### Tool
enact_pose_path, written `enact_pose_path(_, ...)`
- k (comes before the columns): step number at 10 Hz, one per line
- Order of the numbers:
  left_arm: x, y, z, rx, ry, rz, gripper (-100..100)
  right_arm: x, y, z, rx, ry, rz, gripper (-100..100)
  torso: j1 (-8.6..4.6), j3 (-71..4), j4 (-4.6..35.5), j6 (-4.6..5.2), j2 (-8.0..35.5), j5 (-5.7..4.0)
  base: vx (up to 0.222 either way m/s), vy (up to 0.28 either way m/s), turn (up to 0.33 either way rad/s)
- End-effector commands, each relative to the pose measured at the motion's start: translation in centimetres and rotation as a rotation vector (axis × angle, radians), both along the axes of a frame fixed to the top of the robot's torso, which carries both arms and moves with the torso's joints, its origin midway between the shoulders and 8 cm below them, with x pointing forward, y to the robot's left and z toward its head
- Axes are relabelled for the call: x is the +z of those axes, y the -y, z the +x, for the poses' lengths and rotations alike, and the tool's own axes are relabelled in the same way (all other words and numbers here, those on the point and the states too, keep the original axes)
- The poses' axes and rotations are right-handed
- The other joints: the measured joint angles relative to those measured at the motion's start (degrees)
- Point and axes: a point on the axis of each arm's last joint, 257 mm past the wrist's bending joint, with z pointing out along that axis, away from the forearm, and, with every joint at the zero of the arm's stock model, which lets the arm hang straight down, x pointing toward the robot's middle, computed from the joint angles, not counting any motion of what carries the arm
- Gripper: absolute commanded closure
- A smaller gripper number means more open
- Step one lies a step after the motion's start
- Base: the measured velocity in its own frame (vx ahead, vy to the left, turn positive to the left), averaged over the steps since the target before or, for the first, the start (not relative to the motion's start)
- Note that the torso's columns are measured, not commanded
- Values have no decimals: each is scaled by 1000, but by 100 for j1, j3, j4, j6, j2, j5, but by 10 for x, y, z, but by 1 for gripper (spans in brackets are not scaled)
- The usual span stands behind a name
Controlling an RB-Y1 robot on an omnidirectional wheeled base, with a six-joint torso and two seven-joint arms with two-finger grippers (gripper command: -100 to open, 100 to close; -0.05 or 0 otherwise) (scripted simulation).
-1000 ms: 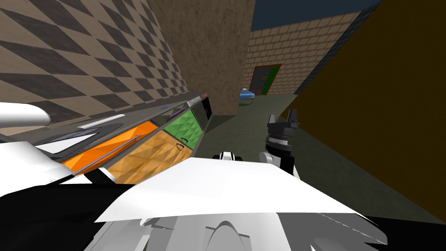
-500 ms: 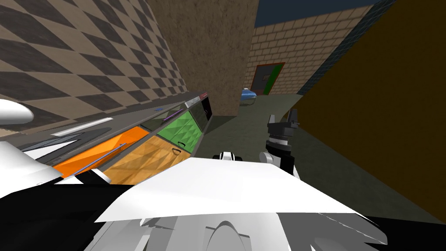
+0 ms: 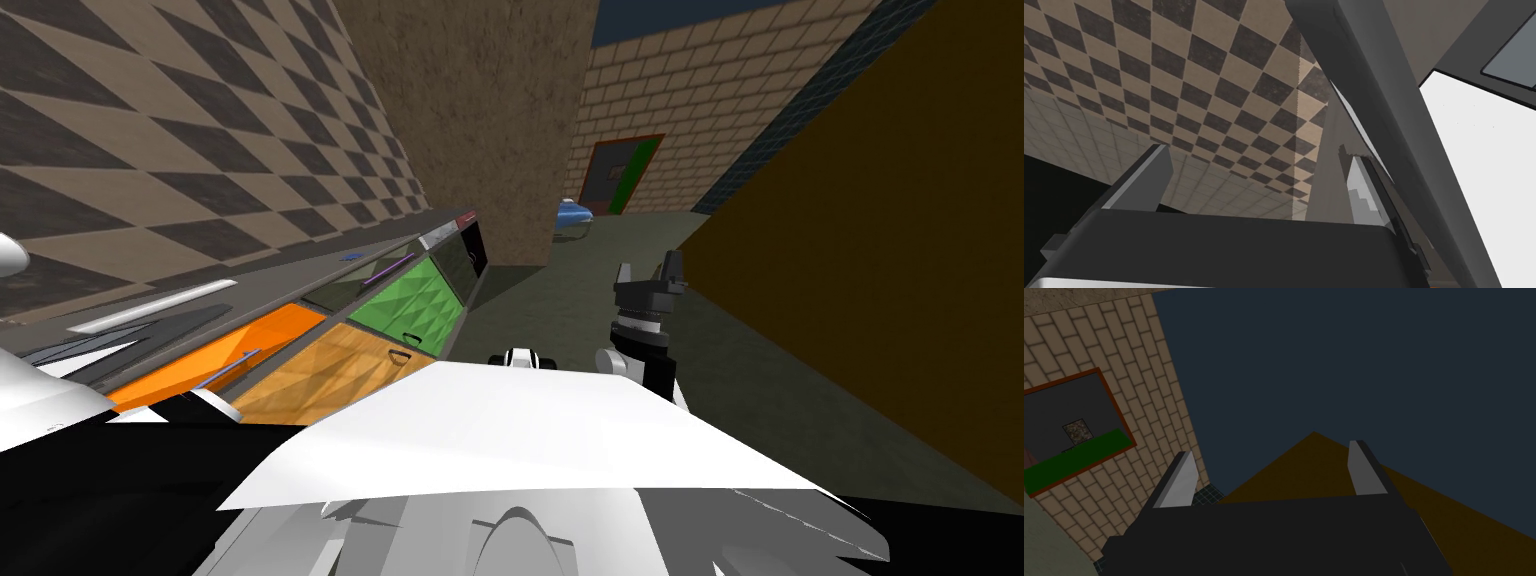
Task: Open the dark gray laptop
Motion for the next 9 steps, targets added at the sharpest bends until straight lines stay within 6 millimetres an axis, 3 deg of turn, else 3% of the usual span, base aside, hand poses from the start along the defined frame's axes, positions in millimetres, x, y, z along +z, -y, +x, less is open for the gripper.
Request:
enact_pose_path(1, 1, 0, 0, 0, 0, 0, 100, 0, 0, 0, 0, 0, 0, 0, -19, -4, -2, -3, -11, 1, 1, 9, -2)
enact_pose_path(9, -4, -16, 12, 0, -217, -126, 100, 0, 0, 0, 0, 0, 0, 0, -30, -24, -12, 2, -40, -6, 39, 6, -1)
